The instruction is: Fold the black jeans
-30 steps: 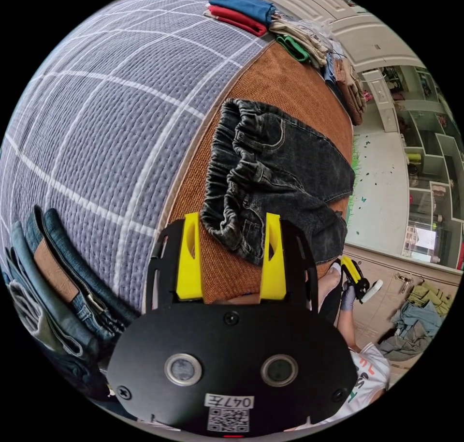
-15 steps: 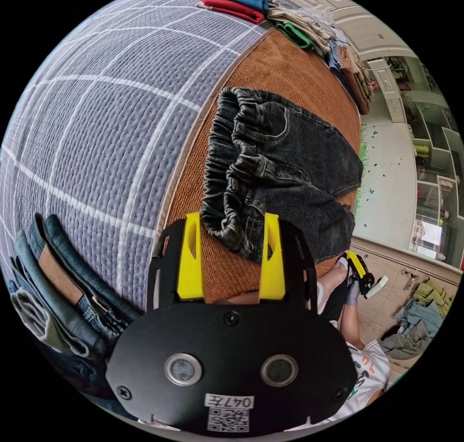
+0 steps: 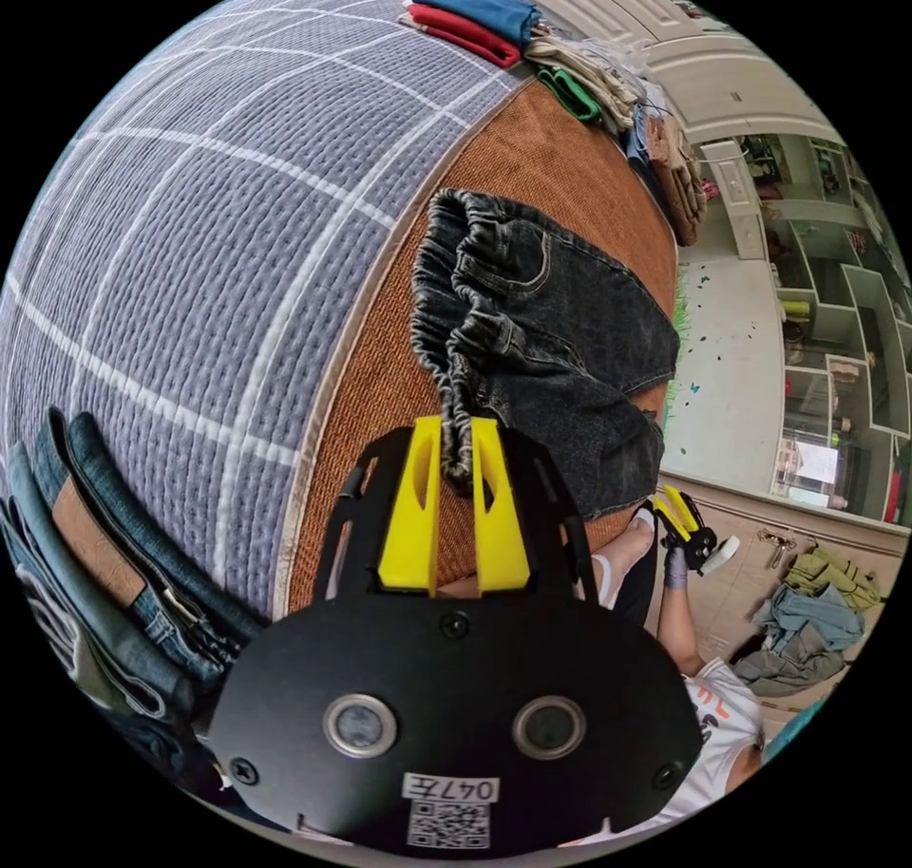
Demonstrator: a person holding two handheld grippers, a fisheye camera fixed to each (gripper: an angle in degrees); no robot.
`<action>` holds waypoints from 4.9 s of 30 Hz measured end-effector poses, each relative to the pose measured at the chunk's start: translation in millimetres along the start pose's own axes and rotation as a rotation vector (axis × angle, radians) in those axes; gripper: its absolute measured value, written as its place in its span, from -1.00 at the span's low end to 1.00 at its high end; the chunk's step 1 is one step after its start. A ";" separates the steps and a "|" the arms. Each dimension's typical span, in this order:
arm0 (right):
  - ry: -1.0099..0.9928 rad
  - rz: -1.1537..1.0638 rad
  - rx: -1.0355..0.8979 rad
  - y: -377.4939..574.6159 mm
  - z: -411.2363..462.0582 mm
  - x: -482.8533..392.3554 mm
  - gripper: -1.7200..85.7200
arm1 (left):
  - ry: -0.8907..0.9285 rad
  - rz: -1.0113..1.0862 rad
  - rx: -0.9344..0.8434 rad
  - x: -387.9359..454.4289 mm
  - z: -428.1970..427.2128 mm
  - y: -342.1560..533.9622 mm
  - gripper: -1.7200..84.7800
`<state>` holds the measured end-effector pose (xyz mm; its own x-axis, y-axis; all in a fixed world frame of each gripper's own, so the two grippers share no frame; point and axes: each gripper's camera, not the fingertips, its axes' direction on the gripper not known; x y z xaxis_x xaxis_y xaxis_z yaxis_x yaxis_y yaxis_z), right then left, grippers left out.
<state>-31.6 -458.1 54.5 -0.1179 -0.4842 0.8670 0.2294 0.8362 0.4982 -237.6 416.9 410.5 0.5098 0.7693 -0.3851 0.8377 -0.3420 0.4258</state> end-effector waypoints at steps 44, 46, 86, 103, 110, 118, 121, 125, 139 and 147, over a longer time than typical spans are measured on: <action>0.263 0.024 -0.222 -105.4 -19.6 -67.1 -0.96 | 0.079 0.077 0.035 5.0 -21.6 17.7 -0.86; 0.265 0.030 -0.223 -107.7 -19.9 -65.9 -0.96 | 0.072 0.082 0.034 7.1 -22.5 17.4 -0.85; 0.141 0.224 -0.204 -90.5 9.8 -15.3 -0.96 | 0.025 0.100 0.007 28.0 -39.6 1.6 -0.85; 0.125 0.248 -0.201 -80.7 19.9 -11.5 -0.96 | 0.054 0.087 0.009 25.7 -39.0 -5.2 -0.86; 0.121 0.259 -0.203 -77.5 21.1 -11.4 -0.96 | 0.034 0.103 0.011 36.9 -40.2 -5.4 -0.86; 0.105 0.279 -0.194 -71.7 19.0 -8.4 -0.96 | 0.010 0.111 0.001 51.5 -38.3 -8.9 -0.85; 0.101 0.279 -0.192 -69.2 19.9 -8.9 -0.96 | -0.010 0.127 0.001 59.2 -38.0 -8.3 -0.85; 0.096 0.276 -0.193 -65.3 23.7 -9.8 -0.96 | 0.004 0.122 0.005 59.2 -36.4 -7.3 -0.86; 0.081 0.301 -0.182 -55.6 31.2 -12.5 -0.97 | 0.031 0.114 0.006 60.0 -24.6 -7.8 -0.85; 0.085 0.288 -0.197 -59.5 38.4 -13.0 -0.97 | 0.051 0.106 0.011 58.6 -16.8 -6.9 -0.86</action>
<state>-80.8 -491.6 14.0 0.0573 -0.2620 0.9634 0.4246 0.8797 0.2140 -216.9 473.5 398.7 0.5850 0.7551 -0.2959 0.7819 -0.4282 0.4531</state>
